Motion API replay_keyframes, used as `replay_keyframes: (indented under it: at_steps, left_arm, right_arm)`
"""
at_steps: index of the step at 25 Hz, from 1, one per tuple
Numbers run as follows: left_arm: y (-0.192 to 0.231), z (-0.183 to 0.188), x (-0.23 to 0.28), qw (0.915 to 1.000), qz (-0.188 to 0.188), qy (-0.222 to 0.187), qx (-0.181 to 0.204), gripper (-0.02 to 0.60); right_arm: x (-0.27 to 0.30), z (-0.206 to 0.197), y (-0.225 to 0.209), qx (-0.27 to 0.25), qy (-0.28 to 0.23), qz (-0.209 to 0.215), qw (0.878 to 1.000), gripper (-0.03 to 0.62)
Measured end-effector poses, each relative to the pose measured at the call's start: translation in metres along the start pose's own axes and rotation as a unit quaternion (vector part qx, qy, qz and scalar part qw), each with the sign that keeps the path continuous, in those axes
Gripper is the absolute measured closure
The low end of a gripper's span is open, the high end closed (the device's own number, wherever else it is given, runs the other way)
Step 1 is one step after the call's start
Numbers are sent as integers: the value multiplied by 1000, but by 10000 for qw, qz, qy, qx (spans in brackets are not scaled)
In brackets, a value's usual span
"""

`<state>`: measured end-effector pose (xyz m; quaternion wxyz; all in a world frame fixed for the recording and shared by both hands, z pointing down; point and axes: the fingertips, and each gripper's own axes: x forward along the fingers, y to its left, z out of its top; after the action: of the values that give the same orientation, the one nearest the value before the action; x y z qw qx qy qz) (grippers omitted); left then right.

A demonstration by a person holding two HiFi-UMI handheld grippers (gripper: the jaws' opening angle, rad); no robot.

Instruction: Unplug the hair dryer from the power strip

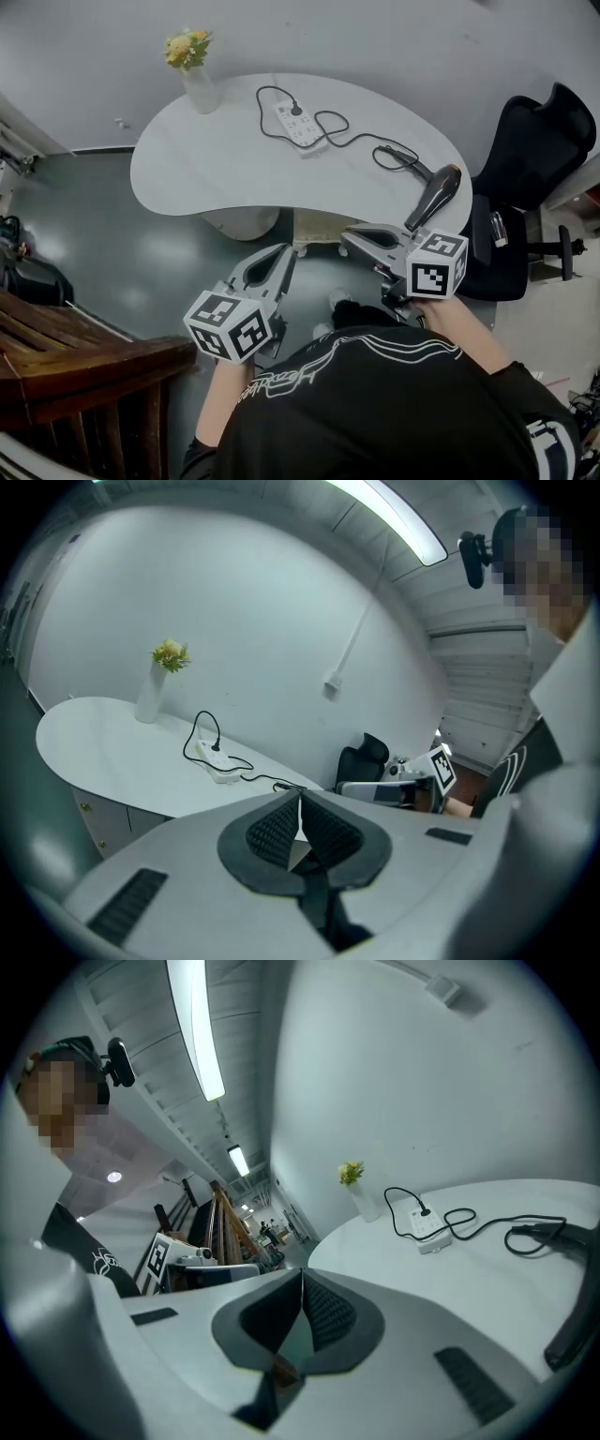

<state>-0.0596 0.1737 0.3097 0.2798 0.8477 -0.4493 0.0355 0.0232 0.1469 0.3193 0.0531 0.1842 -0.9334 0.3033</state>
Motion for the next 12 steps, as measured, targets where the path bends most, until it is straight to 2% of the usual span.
replay_keyframes:
  at_steps: [7, 12]
  left_arm:
    - [35, 17, 39, 9997, 56, 231, 50, 574]
    - [72, 44, 78, 9990, 103, 411, 128, 574]
  right_arm:
    - [28, 33, -48, 90, -149, -39, 9998, 597]
    - [54, 68, -97, 219, -249, -47, 9994, 597]
